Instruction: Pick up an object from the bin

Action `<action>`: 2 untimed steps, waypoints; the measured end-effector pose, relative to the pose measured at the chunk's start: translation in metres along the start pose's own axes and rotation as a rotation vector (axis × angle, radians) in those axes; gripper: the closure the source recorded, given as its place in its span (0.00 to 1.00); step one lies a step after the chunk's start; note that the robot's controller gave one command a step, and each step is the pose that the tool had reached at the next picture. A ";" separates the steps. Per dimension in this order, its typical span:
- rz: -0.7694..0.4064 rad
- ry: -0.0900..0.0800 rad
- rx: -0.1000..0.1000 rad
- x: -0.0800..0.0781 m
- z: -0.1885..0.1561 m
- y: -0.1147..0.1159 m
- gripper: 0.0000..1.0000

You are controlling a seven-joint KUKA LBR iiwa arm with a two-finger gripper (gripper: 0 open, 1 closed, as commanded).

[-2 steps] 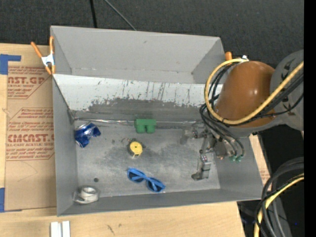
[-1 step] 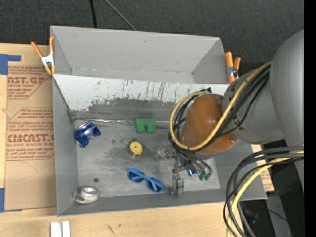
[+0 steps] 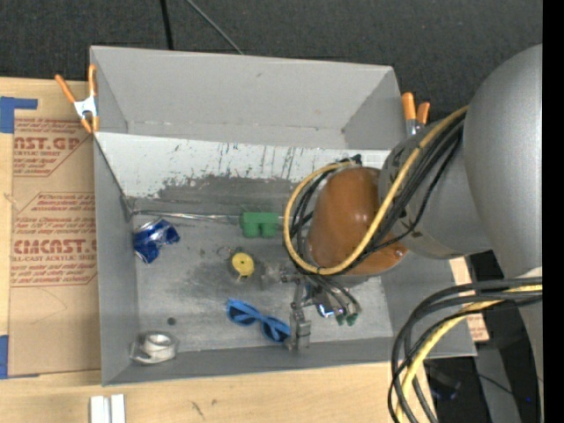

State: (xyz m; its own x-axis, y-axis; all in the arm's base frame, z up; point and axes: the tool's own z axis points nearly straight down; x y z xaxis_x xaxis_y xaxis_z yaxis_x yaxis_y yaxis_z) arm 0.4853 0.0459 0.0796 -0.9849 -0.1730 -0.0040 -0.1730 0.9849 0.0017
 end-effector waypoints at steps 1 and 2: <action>0.001 0.004 0.001 0.001 0.001 -0.001 1.00; -0.019 -0.006 0.003 -0.015 -0.115 -0.015 1.00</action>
Offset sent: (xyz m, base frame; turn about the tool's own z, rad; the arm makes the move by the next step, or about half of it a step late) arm 0.0000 0.0000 0.0000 0.0000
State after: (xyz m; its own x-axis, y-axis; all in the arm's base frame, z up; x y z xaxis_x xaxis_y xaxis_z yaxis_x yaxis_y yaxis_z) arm 0.5017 0.0338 0.1949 -0.9813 -0.1922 -0.0101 -0.1922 0.9814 -0.0018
